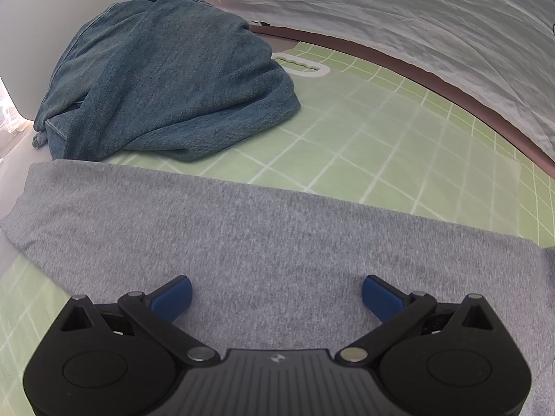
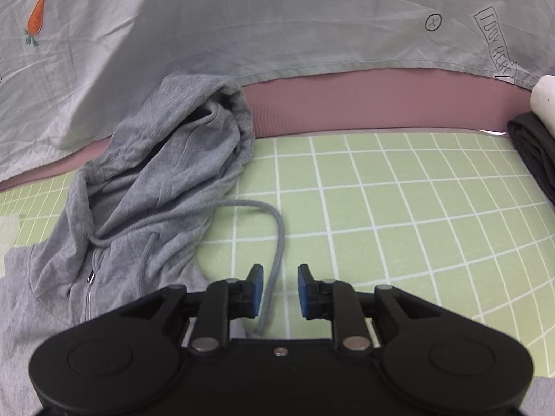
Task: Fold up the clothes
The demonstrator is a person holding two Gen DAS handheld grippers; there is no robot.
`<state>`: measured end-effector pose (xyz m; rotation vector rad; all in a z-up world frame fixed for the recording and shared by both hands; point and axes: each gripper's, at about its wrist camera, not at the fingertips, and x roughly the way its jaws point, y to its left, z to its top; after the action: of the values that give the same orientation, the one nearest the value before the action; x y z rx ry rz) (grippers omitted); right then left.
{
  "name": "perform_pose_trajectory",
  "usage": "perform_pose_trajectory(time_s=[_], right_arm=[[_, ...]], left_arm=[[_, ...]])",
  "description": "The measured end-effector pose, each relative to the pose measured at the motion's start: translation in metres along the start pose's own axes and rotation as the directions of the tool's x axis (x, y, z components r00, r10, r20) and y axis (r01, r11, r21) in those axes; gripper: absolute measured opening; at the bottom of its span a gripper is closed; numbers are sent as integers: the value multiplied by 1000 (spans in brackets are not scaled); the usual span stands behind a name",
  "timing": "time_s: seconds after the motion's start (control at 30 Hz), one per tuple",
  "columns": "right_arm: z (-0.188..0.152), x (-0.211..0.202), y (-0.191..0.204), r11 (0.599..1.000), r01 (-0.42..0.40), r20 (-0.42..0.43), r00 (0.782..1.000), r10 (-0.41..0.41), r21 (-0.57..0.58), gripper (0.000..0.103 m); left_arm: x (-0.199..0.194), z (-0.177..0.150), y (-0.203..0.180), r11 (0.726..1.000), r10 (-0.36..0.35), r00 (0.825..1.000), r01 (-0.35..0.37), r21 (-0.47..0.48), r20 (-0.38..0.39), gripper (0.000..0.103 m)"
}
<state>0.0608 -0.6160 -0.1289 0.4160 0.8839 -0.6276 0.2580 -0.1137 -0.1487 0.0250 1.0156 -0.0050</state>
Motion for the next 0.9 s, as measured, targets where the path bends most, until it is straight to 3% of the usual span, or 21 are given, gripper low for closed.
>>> perform_pose_trajectory(time_s=[0.13, 0.23, 0.3, 0.5, 0.63, 0.73, 0.9], right_arm=[[-12, 3, 9, 1000, 2, -22, 1000, -3, -27, 20], [-13, 6, 14, 997, 19, -28, 999, -21, -77, 3], [-10, 7, 15, 994, 29, -26, 999, -32, -101, 3], [18, -22, -3, 995, 86, 126, 989, -80, -47, 2], [42, -68, -9, 997, 69, 249, 967, -61, -23, 2], [45, -101, -3, 999, 30, 293, 956, -17, -40, 2], [29, -138, 9, 998, -69, 298, 952, 68, -8, 2]], left_arm=[[0, 0, 0, 1000, -1, 1000, 1, 2, -2, 103], [0, 1, 0, 1000, -2, 1000, 2, 3, -4, 103], [0, 0, 1, 1000, -2, 1000, 2, 4, -4, 103], [0, 0, 1, 1000, -3, 1000, 3, 4, -2, 103], [0, -2, 1, 1000, -2, 1000, 2, 3, 2, 103], [0, -2, 1, 1000, -2, 1000, 2, 3, 4, 103], [-1, -2, 1, 1000, -2, 1000, 2, 2, 5, 103]])
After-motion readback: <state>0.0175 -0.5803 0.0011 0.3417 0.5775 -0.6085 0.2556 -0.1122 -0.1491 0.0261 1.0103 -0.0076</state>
